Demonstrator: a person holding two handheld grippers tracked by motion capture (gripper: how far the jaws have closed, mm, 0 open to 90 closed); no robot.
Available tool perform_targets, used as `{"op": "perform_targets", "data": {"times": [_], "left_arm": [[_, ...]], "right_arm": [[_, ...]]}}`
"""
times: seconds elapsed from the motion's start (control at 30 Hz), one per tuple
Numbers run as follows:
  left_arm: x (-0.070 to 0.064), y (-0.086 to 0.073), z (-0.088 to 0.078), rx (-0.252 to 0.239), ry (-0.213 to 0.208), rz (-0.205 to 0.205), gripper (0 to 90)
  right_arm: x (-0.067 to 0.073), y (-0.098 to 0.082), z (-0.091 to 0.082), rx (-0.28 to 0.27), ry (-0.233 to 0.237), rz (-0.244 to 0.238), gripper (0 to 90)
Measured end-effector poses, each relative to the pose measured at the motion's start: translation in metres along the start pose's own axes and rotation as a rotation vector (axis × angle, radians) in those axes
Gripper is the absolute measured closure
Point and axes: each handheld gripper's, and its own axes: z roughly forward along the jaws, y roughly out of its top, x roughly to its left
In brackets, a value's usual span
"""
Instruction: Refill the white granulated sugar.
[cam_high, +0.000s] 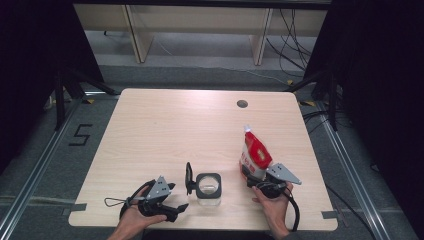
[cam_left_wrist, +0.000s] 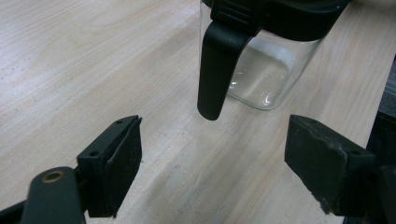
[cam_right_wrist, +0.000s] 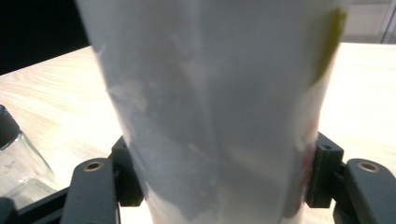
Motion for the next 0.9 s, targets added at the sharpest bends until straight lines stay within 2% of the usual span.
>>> {"op": "perform_targets", "data": {"times": [0.03,0.07,0.1,0.13,0.17,0.23,0.27,0.3,0.33,0.37,0.4,0.47,0.5,0.6,0.63,0.67,0.77,0.87,0.9], "left_arm": [[0.0005,0.0003,-0.0009,0.010,0.000,0.008,18.6],[0.0005,0.0004,-0.0013,0.012,0.002,0.010,18.6],[0.0006,0.0005,-0.0013,0.012,0.002,0.010,18.6],[0.0006,0.0005,-0.0013,0.012,0.002,0.010,18.6],[0.0002,0.0001,-0.0004,0.005,0.005,0.008,18.6],[0.0003,0.0003,-0.0008,0.009,0.000,0.008,18.6],[-0.0004,0.0004,-0.0006,0.005,0.002,0.000,18.6],[-0.0004,0.0004,-0.0007,0.004,0.002,0.001,18.6],[-0.0002,0.0004,-0.0007,0.006,0.002,0.003,18.7],[-0.0002,0.0001,-0.0001,0.000,0.000,0.001,18.7],[-0.0001,0.0001,-0.0006,0.007,0.001,0.003,18.7],[-0.0001,0.0001,-0.0003,0.007,0.000,0.004,18.7],[-0.0002,0.0004,-0.0007,0.012,0.002,0.004,18.7],[-0.0004,0.0002,-0.0007,0.012,0.003,0.001,18.7],[-0.0004,0.0002,-0.0007,0.012,0.003,0.001,18.7],[-0.0004,0.0002,-0.0008,0.013,0.003,0.000,18.7],[-0.0004,0.0003,-0.0008,0.014,0.002,0.001,18.7],[-0.0003,0.0002,-0.0004,0.008,0.000,0.001,18.7],[-0.0003,0.0001,-0.0004,0.007,0.000,0.000,18.8]], "right_arm": [[-0.0007,0.0001,0.0004,-0.008,0.000,-0.025,33.8],[-0.0019,0.0008,-0.0011,-0.003,-0.023,-0.053,33.5],[-0.0018,0.0005,-0.0008,-0.005,-0.022,-0.048,32.9],[0.0008,-0.0001,0.0005,-0.006,-0.009,-0.001,32.6],[-0.0007,0.0004,0.0015,0.008,-0.005,-0.022,31.5],[0.0002,0.0008,0.0013,0.023,0.012,-0.005,30.2],[-0.0017,0.0010,0.0026,0.003,0.000,-0.043,29.4],[0.0009,0.0006,0.0019,0.027,0.017,-0.001,29.2],[-0.0006,0.0009,0.0026,0.019,0.014,-0.025,28.8],[-0.0004,0.0011,0.0019,0.023,-0.002,-0.031,28.3],[0.0005,0.0009,0.0013,0.026,-0.002,-0.022,28.2],[0.0002,0.0005,0.0025,0.014,-0.001,-0.036,28.6],[0.0014,0.0004,0.0016,0.021,-0.017,-0.015,29.1],[0.0032,0.0008,0.0018,0.046,-0.003,0.009,31.4],[0.0032,0.0008,0.0018,0.046,-0.003,0.009,31.4],[0.0012,0.0005,0.0038,0.027,-0.021,-0.020,32.9],[0.0026,0.0010,0.0037,0.048,-0.002,-0.002,33.5],[0.0040,0.0010,0.0051,0.057,-0.024,0.002,33.6],[0.0023,0.0018,0.0041,0.055,-0.030,-0.019,33.6]]}}
